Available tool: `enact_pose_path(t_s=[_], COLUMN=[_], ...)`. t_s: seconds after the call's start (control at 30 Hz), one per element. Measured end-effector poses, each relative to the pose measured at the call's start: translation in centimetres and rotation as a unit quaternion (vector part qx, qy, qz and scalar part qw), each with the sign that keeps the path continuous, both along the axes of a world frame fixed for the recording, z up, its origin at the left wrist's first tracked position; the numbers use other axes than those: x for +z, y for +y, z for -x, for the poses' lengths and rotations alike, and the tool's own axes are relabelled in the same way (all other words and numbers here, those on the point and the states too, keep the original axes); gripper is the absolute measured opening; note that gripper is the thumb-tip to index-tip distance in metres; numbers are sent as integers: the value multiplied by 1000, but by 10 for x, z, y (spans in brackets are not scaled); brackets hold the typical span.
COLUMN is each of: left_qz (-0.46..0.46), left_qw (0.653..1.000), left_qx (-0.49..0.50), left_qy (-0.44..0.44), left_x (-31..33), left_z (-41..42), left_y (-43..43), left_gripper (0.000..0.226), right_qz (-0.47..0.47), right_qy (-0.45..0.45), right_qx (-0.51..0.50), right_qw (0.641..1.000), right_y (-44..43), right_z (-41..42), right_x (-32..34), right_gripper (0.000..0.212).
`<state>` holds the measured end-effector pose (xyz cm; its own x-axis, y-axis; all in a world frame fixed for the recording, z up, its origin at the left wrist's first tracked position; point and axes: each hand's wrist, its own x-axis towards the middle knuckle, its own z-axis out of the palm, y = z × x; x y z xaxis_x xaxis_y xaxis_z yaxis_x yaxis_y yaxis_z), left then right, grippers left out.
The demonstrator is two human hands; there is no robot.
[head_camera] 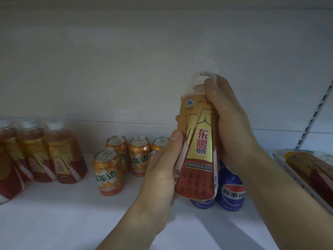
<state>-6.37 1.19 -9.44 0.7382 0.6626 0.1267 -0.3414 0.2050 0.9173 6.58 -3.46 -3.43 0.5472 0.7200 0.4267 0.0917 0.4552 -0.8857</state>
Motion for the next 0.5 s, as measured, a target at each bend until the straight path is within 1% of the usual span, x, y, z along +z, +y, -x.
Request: enact_pose_path(t_s=[0.07, 0.17, 0.23, 0.27, 0.37, 0.5], left_qz=[16, 9, 4, 8, 16, 49], left_qw=[1000, 1000, 999, 999, 997, 995], left_qx=[-2, -10, -35, -47, -54, -42], left_qy=[-1, 1, -16, -27, -48, -70], left_x=[0, -1, 2, 2, 2, 1], left_z=[0, -2, -3, -4, -6, -8], left_y=[2, 4, 1, -1, -4, -6], left_gripper=[70, 57, 35, 34, 40, 46], right_qz=[3, 12, 13, 12, 8, 31], right_qy=[-5, -11, -11, -12, -12, 6], right_qx=[0, -13, -18, -19, -8, 19], right_qw=[1000, 1000, 1000, 1000, 1000, 999], right_y=[0, 0, -1, -1, -2, -2], right_z=[0, 0, -1, -1, -4, -4], right_x=[-1, -2, -2, -2, -3, -4], right_gripper=[45, 44, 45, 46, 48, 62])
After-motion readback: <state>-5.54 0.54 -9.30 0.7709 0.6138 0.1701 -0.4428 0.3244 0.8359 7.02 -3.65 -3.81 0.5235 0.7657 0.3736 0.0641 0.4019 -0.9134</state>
